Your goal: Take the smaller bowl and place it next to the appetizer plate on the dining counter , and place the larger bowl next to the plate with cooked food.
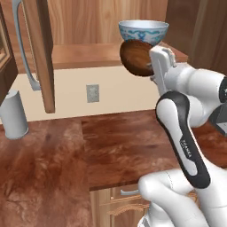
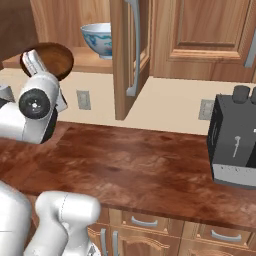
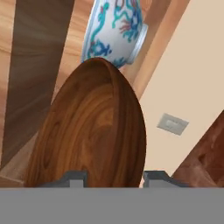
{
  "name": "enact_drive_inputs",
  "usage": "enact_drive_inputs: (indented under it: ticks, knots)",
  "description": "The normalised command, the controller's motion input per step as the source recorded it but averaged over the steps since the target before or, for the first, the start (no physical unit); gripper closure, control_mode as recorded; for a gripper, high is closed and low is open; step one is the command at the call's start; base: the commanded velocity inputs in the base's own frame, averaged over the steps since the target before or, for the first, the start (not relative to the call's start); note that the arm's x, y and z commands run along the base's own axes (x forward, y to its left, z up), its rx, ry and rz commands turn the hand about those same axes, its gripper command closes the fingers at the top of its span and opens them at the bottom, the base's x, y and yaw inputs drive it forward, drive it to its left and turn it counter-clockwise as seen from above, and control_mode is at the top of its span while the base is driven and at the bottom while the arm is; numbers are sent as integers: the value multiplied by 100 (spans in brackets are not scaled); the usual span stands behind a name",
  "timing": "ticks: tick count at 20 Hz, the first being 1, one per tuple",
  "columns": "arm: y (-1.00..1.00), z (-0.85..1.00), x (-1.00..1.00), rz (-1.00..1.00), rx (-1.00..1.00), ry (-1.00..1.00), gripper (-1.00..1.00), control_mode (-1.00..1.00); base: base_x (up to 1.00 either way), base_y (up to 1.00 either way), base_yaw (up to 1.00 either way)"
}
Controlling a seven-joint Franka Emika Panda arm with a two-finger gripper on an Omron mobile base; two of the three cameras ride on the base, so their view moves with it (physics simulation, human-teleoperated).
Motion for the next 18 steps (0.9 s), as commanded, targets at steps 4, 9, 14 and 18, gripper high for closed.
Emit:
enact_drive_inputs:
  ticks: [4, 9, 14, 18]
  knots:
    - [-35, -40, -99, 0, -38, 65, 100, -100, 0, 0, 0]
    - [-2, -60, -41, -12, -33, 85, 100, -100, 0, 0, 0]
    - [-1, -24, -19, -25, -6, 45, 100, -100, 0, 0, 0]
    - [-29, -21, -67, -27, 0, 18, 100, -100, 0, 0, 0]
